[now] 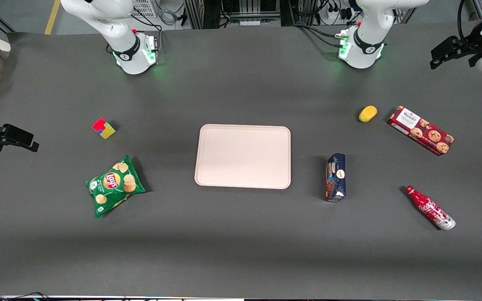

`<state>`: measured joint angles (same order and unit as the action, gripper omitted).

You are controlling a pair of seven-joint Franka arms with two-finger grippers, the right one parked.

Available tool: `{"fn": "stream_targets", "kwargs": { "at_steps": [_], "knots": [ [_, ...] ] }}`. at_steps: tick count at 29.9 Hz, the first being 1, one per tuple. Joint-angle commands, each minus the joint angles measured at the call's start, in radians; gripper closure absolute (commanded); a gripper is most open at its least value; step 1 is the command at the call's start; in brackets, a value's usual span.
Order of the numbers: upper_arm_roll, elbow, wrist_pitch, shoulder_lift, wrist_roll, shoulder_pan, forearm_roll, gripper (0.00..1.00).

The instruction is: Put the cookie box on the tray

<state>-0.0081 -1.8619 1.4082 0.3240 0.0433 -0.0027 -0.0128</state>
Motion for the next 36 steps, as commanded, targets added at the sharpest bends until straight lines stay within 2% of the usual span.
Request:
{"fn": "stream_targets", "kwargs": {
  "at_steps": [1,36],
  "knots": [
    [-0.01,0.027,-0.003,-0.016,0.013,0.01,0.004,0.0],
    [-0.013,0.053,0.006,-0.049,0.009,0.01,0.008,0.0]
  ]
}}
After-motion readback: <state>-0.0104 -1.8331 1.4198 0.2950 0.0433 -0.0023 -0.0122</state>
